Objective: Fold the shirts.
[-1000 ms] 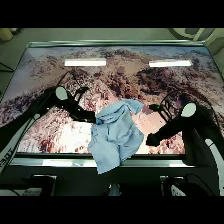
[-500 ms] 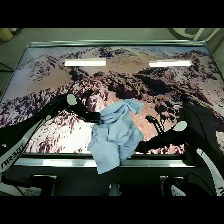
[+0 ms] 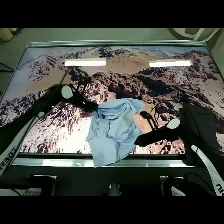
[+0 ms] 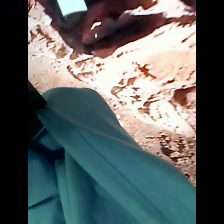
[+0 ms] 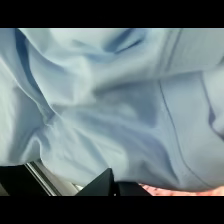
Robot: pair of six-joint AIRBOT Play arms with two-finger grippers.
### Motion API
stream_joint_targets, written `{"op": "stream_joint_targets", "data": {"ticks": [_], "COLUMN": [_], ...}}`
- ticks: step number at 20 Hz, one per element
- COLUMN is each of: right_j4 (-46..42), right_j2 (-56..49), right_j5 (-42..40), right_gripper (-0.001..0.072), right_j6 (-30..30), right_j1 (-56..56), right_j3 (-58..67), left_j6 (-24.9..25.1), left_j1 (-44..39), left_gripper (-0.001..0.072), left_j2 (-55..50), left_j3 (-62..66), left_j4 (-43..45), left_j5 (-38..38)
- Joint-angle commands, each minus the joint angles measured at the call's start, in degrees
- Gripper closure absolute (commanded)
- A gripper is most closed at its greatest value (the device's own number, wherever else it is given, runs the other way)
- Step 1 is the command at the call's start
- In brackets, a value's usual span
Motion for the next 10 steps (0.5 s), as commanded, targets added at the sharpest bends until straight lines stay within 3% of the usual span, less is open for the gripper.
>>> {"op": "stream_joint_targets", "data": {"ticks": [1, 4, 6, 10], "right_j4": [-13.44, -24.13, -29.57, -33.81], "right_j2": [5.77, 15.52, 21.40, 29.51], "right_j5": [7.39, 6.73, 0.94, -5.73], "right_gripper": [0.0693, 0.0693, 0.0692, 0.0692], "right_j6": [-0.50, 2.67, 5.95, 8.59], "right_j1": [-4.72, -9.81, -11.69, -11.78], "right_j3": [15.58, 39.28, 52.76, 63.01], "left_j6": [-0.22, -0.83, -5.46, -11.39], "left_j1": [0.04, 0.04, 0.07, 0.07], "left_gripper": [0.0686, 0.0686, 0.0686, 0.0685], "left_j2": [7.41, 17.09, 23.71, 36.04], "left_j3": [10.60, 21.99, 29.03, 31.67], "left_j4": [13.97, 19.10, 20.44, 21.75], "left_j5": [-4.74, -4.81, -3.91, 2.58]}}
